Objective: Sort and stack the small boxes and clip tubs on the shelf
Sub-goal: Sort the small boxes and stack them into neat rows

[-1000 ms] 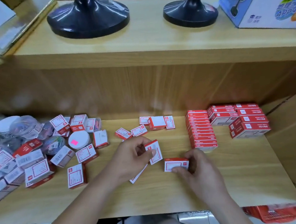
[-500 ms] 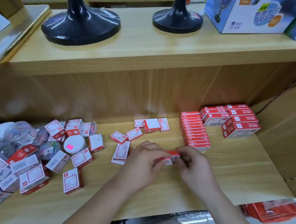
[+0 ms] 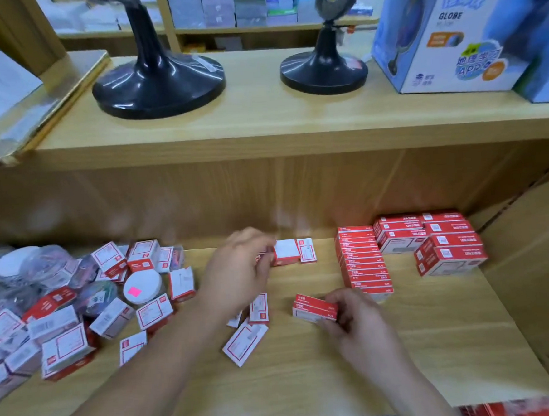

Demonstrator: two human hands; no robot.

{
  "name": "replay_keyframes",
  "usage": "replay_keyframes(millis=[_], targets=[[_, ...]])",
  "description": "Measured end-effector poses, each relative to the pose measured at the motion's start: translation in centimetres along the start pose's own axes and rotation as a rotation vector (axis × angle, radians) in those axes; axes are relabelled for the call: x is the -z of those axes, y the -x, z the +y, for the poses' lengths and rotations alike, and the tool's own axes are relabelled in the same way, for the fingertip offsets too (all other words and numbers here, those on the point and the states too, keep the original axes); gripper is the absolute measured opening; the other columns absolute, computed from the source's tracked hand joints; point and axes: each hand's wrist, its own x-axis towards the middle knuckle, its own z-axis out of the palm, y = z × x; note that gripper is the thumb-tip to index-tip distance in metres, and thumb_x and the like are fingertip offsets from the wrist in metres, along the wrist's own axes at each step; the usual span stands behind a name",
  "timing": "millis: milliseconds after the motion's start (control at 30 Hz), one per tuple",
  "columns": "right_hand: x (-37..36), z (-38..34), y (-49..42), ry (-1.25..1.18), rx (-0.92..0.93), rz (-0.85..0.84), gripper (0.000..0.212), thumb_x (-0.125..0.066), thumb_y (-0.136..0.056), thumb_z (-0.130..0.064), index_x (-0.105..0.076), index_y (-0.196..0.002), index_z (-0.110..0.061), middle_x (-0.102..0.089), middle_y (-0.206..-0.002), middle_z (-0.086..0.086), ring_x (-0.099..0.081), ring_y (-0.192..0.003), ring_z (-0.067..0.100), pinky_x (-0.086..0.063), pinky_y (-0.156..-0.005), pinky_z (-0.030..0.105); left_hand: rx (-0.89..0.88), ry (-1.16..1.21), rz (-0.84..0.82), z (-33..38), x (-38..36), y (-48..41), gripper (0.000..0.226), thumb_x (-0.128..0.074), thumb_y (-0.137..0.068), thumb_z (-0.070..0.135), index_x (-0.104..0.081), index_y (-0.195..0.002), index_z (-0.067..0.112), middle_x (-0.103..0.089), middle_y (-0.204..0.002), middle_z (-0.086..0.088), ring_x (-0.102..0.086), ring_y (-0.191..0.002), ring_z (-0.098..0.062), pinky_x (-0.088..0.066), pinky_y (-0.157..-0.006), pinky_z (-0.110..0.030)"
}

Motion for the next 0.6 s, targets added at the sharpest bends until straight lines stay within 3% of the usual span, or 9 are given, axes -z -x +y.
replay_keyframes(millis=[67,133,200,267,367,500,600], targets=[[0.0,-0.2,0.3,0.059,0.015,0.008,0.028,-0.077,-0.079,-0.017,-0.061,-0.093,-0.034,-0.061,-0.087,-0.017,-0.058,-0.074,0.002,-0.048,-0.066,0.024,0.115,-0.183,-0.142,-1.8,0.2,-0.9,0.043,-0.064,-0.09,0.032,-0.06,-0.133,0.034,-0.059,-0.121,0.007,-0.059,-0.111,-0.022,-0.053,-0.088,-0.039],[0.0,-0.7,0.7,0.118,0.04,0.008,0.032,-0.074,-0.082,-0.018,-0.06,-0.105,-0.036,-0.062,-0.094,-0.018,-0.06,-0.08,0.008,-0.05,-0.069,0.029,0.117,-0.186,-0.272,-2.6,-0.8,-0.5,0.057,-0.065,-0.092,0.035,-0.048,-0.146,0.036,-0.055,-0.129,0.003,-0.057,-0.115,-0.025,-0.051,-0.092,-0.039],[-0.2,-1.0,1.0,0.189,0.06,-0.002,0.044,-0.072,-0.084,-0.022,-0.059,-0.124,-0.035,-0.061,-0.109,-0.013,-0.062,-0.091,0.015,-0.053,-0.077,0.034,0.063,-0.169,-0.251,-3.0,-1.9,0.2,0.06,-0.064,-0.093,0.035,-0.045,-0.15,0.034,-0.053,-0.127,0.001,-0.057,-0.111,-0.028,-0.051,-0.091,-0.04],[-0.3,-1.3,1.1,0.21,0.087,-0.009,0.044,-0.072,-0.086,-0.026,-0.06,-0.128,-0.031,-0.059,-0.112,-0.013,-0.063,-0.094,0.017,-0.054,-0.078,0.034,0.049,-0.204,-0.207,-3.0,-2.4,0.9,0.06,-0.063,-0.094,0.037,-0.043,-0.151,0.034,-0.053,-0.125,0.003,-0.055,-0.109,-0.026,-0.05,-0.09,-0.039],[-0.1,-1.4,0.9,0.236,0.113,-0.009,0.033,-0.072,-0.086,-0.025,-0.066,-0.118,-0.03,-0.058,-0.102,-0.015,-0.063,-0.09,0.014,-0.053,-0.075,0.032,0.055,-0.219,-0.215,-2.6,-2.3,2.2,0.06,-0.06,-0.094,0.045,-0.041,-0.15,0.035,-0.054,-0.119,0.008,-0.054,-0.112,-0.021,-0.052,-0.086,-0.037],[0.3,-1.4,0.9,0.243,0.09,-0.023,0.028,-0.074,-0.083,-0.026,-0.069,-0.11,-0.031,-0.06,-0.097,-0.016,-0.062,-0.087,0.013,-0.052,-0.072,0.031,0.064,-0.075,-0.226,-2.2,-1.0,4.3,0.058,-0.052,-0.089,0.06,-0.056,-0.14,0.031,-0.06,-0.112,0.01,-0.062,-0.105,-0.016,-0.052,-0.085,-0.035],[0.4,-1.3,0.9,0.216,0.08,-0.021,0.025,-0.074,-0.082,-0.028,-0.069,-0.106,-0.032,-0.06,-0.092,-0.016,-0.058,-0.08,0.006,-0.049,-0.069,0.027,0.199,-0.013,-0.14,-2.6,-0.4,3.5,0.038,-0.061,-0.091,0.048,-0.065,-0.12,0.025,-0.061,-0.109,0.005,-0.061,-0.102,-0.017,-0.052,-0.083,-0.036]])
